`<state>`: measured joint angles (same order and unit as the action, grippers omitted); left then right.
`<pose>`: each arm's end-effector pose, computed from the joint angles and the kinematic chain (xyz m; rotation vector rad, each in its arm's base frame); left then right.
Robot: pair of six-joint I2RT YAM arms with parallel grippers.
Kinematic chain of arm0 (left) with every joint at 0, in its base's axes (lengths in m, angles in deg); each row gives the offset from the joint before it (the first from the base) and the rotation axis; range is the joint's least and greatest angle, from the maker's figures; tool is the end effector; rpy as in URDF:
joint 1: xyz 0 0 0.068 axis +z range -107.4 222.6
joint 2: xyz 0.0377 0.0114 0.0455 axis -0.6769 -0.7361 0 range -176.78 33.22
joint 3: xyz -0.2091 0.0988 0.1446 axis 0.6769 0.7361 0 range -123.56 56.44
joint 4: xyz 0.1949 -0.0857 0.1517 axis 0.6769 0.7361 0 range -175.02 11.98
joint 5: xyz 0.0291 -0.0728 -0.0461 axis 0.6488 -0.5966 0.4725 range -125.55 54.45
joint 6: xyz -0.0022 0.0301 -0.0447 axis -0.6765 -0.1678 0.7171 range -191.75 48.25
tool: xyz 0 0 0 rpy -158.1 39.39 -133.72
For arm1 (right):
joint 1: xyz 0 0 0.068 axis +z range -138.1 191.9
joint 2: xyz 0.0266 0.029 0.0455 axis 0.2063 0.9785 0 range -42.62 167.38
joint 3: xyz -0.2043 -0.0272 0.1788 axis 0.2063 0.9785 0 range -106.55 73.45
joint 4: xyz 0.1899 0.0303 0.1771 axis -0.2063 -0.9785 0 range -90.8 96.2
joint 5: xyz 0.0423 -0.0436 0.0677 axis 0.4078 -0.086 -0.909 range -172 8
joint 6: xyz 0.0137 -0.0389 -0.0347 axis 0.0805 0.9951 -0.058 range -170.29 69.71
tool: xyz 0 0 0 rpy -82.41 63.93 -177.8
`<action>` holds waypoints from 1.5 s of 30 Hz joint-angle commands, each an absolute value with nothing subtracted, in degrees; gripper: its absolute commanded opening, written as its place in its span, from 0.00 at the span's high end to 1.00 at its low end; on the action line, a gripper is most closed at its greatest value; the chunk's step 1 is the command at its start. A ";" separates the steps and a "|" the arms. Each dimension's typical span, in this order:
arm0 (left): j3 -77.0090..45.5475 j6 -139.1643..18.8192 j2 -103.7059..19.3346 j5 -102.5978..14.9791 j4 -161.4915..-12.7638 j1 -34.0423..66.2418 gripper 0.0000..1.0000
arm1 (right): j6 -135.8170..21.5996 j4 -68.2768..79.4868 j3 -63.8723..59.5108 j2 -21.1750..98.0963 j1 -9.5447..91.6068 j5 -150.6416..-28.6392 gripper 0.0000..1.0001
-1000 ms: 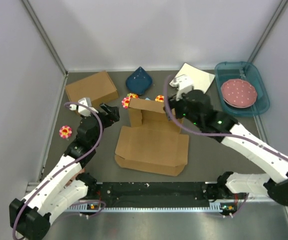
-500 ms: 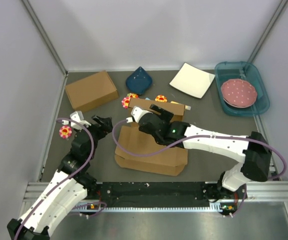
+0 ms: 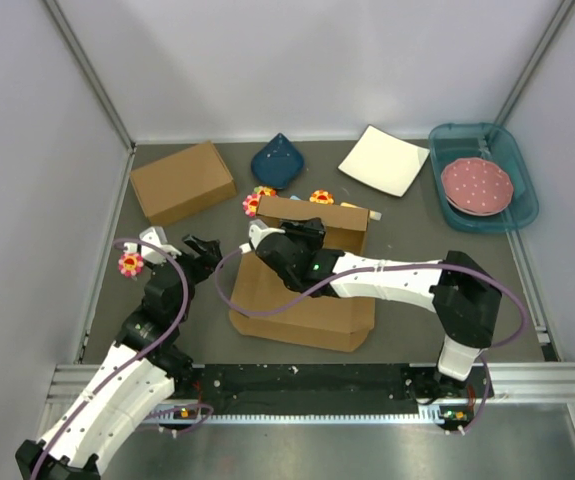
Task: Fold the paper box
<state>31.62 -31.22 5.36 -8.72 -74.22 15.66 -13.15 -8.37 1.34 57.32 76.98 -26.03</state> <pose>0.1297 -0.0479 0.2584 -0.5393 1.7232 -0.4203 0.1868 0.3319 0.2490 -1.2612 1.6191 -0.8177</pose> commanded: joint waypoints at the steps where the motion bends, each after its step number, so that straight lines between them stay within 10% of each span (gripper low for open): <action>1: 31.12 -31.59 5.98 -8.30 -75.62 15.97 0.15 | -9.43 -3.73 0.23 57.40 76.50 -21.36 0.60; 12: 28.15 -31.67 6.94 -8.74 -74.57 15.88 0.15 | -8.46 -2.76 2.09 55.56 76.24 -19.08 1.00; 26: 15.57 -35.54 3.96 -10.23 -77.90 15.88 0.15 | -39.62 -41.12 -14.15 48.69 69.23 -25.82 1.00; 45: 17.50 -33.61 1.84 -16.99 -78.96 15.79 0.16 | -79.28 -42.68 -6.65 33.50 32.13 -90.58 1.00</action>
